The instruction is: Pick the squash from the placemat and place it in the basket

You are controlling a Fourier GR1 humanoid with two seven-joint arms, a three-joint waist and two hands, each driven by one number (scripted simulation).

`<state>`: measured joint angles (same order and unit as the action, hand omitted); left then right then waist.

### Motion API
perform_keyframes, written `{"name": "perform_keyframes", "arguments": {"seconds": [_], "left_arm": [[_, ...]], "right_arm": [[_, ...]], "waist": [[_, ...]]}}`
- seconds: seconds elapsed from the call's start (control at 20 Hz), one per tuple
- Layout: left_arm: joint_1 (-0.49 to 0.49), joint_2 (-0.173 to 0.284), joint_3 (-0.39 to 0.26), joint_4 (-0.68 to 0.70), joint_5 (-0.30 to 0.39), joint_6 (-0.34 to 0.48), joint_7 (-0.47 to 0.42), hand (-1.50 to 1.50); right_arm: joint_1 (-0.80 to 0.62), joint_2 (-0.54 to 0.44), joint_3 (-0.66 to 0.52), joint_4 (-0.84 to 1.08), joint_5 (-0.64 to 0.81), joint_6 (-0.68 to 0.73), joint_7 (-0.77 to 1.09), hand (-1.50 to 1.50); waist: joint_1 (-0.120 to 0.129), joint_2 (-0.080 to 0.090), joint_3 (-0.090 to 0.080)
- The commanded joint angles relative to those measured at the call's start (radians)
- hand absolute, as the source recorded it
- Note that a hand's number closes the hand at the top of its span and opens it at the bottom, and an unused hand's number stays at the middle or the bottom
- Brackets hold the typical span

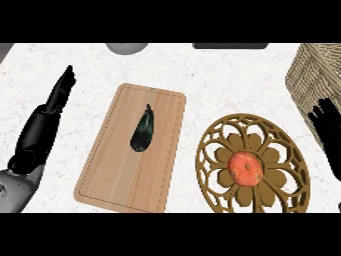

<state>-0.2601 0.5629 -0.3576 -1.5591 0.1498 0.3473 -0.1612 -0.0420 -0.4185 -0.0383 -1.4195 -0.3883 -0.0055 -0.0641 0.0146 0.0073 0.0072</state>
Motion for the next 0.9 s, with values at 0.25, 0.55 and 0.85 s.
{"name": "perform_keyframes", "arguments": {"seconds": [0.25, 0.55, 0.85], "left_arm": [[0.028, -0.055, -0.002, 0.075, 0.107, -0.046, 0.115, 0.00], [0.066, -0.079, 0.021, 0.151, 0.195, -0.067, 0.219, 0.00], [0.073, -0.025, 0.126, 0.159, 0.250, -0.074, 0.283, 0.00]], "right_arm": [[-0.347, 0.168, 0.273, -0.142, -0.203, 0.450, -0.029, 1.50], [-0.452, 0.084, 0.478, -0.411, -0.059, 0.834, -0.277, -1.50], [-0.281, -0.008, 0.497, -0.571, 0.082, 0.954, -0.399, -1.50]], "waist": [[0.218, 0.033, 0.003], [0.085, -0.004, -0.002], [-0.015, -0.010, -0.005]]}}
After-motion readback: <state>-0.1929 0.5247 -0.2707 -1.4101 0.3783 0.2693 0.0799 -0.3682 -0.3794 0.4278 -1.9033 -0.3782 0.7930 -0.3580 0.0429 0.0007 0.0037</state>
